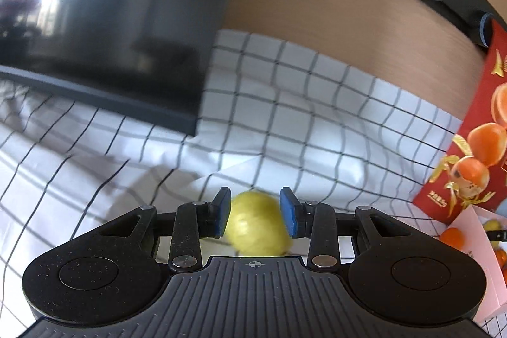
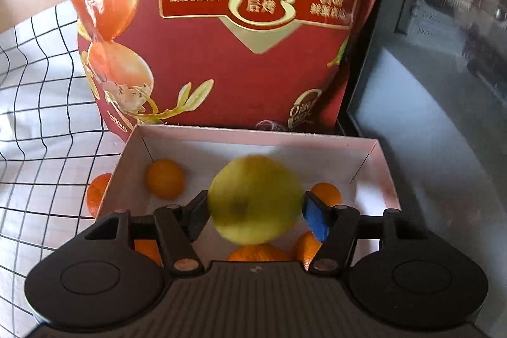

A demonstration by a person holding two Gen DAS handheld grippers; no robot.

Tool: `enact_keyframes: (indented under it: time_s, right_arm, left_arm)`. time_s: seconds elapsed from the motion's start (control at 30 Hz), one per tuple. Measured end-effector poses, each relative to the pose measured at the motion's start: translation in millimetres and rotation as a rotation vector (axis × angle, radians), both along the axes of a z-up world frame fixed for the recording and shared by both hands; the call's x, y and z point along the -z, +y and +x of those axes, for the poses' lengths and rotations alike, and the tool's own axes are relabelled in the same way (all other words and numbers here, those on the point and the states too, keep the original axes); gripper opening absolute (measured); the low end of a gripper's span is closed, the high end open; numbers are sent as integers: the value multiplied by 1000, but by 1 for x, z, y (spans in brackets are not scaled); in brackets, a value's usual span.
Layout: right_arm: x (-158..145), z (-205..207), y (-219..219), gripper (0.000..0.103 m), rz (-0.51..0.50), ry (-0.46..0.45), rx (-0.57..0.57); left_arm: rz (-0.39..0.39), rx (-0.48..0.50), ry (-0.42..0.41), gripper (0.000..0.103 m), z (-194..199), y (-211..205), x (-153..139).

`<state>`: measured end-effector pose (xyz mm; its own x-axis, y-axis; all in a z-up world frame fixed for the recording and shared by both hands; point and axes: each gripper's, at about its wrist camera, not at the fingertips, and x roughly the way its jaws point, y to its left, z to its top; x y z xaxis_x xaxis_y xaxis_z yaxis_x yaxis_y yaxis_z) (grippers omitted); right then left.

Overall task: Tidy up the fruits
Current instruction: 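Open the right gripper over the pink box while the left gripper grasps another yellow-green pear, then grasp a mandarin on the cloth with the right gripper while the left gripper holds the pear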

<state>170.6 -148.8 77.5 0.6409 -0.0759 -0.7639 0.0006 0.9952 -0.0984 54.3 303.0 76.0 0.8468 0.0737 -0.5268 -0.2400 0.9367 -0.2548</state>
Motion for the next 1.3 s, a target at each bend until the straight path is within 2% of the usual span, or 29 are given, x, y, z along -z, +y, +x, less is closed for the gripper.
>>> enact_keyframes:
  time_s: [0.1,0.2,0.3,0.4,0.53,0.57,0.67,0.77,0.83,0.9,1.1,1.27,1.3]
  right_arm:
    - [-10,-7,15,75,-63,-56,-43]
    - [-26,-22,33,76,-110,-131,-78]
    - [-44,-43,50,81,-92,-193,-148]
    - [-50,-61,70,83,-67,-216,-244]
    - [-46,-85,94,83,-67,-199,-350]
    - [-43,-92,102,83,-73,-195,-378]
    - [-37,-106,115,83,-94,-187,-442]
    - [-35,-115,124,83,-99,-186,-483]
    - [-35,-117,128,83,-92,-186,-491]
    - [-38,-116,128,83,-82,-187,-481]
    - [-38,-110,121,83,-52,-165,-455]
    - [-32,-106,116,83,-57,-152,-438]
    - [-31,-105,115,83,-55,-149,-433]
  left_arm:
    - [-34,-19,-6,38,-3,8,6]
    - [-73,-34,-22,38,-2,12,9]
    - [-106,-66,-40,38,4,11,13]
    - [-141,-97,-27,38,10,9,17]
    - [-171,-122,20,39,19,2,21]
    - [-170,-118,21,40,20,-1,21]
    - [-93,-90,36,43,22,-14,17]
    - [-15,-65,61,51,23,-26,16]
    - [66,-64,93,54,25,-33,18]
    - [68,-62,89,56,25,-35,19]
    - [5,-116,81,57,30,-28,20]
    - [-101,-200,63,59,32,-18,22]
    - [-124,-212,66,63,32,-16,23]
